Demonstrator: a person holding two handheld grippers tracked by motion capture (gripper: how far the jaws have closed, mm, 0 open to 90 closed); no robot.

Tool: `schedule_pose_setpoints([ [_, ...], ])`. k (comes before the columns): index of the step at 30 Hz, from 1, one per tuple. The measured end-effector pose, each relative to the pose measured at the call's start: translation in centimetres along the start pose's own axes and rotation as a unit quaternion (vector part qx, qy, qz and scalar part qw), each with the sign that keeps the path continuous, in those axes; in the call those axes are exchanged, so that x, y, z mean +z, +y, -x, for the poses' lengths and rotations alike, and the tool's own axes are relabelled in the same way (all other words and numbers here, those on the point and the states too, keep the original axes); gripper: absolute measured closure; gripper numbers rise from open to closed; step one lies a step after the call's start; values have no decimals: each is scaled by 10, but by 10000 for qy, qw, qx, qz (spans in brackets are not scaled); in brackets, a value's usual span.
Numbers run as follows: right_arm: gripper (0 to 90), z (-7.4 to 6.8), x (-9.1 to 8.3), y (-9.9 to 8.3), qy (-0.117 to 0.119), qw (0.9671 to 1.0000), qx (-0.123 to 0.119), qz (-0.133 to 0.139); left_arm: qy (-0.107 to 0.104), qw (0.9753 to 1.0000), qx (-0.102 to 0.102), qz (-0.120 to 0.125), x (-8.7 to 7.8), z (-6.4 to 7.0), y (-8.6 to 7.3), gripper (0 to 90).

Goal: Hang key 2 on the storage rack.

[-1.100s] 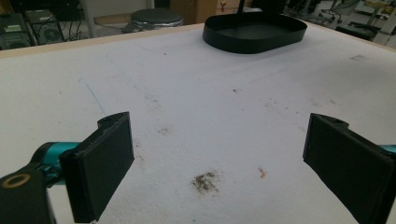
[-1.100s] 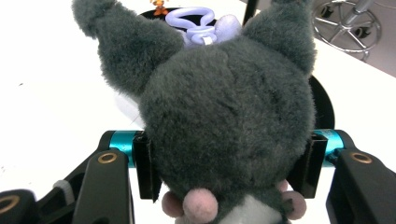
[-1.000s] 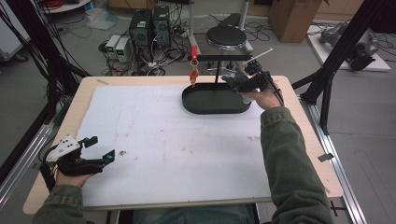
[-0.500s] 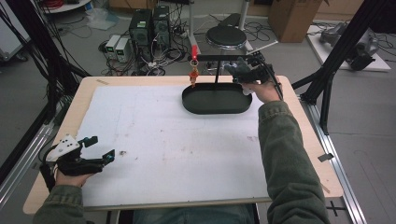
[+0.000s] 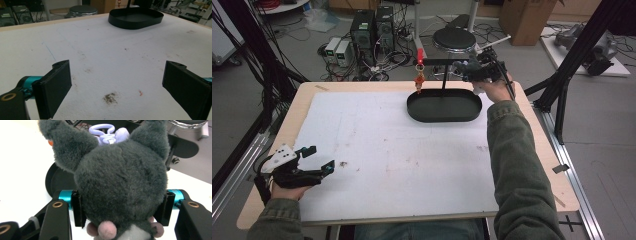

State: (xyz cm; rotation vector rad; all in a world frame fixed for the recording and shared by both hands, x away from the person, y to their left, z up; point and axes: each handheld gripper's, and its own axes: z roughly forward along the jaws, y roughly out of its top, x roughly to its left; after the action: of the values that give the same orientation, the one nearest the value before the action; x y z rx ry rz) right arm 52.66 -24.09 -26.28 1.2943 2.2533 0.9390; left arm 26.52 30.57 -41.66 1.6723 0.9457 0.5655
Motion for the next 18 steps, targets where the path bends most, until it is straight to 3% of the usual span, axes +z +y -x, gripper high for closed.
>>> schedule_pose_setpoints([
  [4,411,3,3,0,-35,9999,148,25,1,10000,-1,1,0,0,0,90],
  [18,409,9,14,-9,-127,9990,331,-256,26,10000,-16,13,-2,0,-1,90],
])
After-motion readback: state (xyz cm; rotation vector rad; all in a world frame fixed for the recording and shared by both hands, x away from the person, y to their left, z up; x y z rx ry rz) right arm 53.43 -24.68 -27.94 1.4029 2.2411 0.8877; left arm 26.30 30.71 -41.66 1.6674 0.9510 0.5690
